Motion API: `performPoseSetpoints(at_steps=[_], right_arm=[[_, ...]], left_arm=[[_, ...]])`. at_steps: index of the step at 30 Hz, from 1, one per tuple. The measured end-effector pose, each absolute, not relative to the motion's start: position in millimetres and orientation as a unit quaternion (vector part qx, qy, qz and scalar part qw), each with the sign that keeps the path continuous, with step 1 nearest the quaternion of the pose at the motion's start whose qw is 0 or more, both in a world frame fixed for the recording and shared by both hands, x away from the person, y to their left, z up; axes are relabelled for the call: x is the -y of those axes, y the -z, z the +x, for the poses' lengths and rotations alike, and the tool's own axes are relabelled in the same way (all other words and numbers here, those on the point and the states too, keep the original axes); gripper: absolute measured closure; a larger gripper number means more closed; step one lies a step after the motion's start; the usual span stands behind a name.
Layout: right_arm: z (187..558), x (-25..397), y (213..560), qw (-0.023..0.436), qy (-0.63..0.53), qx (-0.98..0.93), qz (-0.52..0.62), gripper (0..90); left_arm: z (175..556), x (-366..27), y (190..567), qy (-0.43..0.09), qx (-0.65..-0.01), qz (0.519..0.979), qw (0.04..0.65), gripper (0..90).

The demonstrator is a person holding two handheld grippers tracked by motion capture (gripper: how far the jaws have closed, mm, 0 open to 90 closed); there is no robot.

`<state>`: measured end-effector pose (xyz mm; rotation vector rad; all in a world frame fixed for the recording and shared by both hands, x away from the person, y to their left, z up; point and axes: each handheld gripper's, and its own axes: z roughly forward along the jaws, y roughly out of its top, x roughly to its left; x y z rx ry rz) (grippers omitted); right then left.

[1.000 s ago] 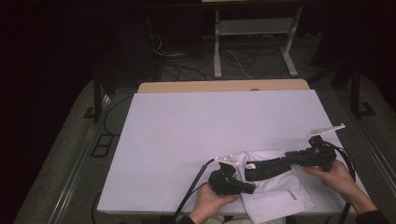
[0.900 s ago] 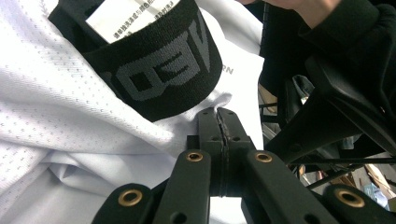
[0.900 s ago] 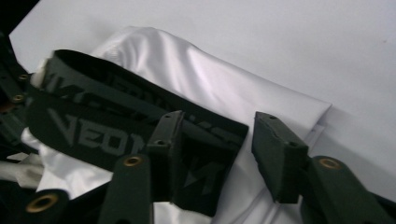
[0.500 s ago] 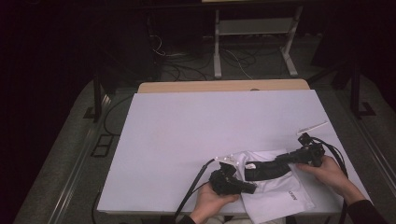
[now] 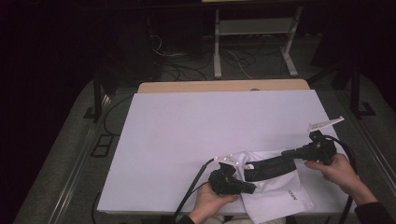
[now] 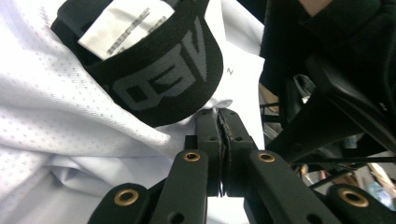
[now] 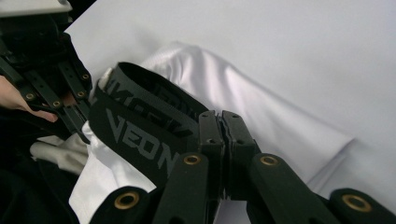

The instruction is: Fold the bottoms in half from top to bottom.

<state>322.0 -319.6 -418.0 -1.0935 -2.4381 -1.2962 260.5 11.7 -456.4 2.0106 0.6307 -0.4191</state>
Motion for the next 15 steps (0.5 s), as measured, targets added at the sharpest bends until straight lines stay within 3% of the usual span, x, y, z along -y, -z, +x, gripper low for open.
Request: performPoseSetpoints(at_steps=[7, 15], right_arm=[[323, 327, 393, 0.061, 0.465, 0.810, -0.351, 86.8], [303, 329, 404, 0.084, 0.469, 0.807, -0.348, 86.9]], left_arm=[[259, -7, 454, 0.154, -0.248, 0.831, 0.474, 84.2], [252, -14, 448, 0.104, -0.243, 0.839, 0.476, 72.3]])
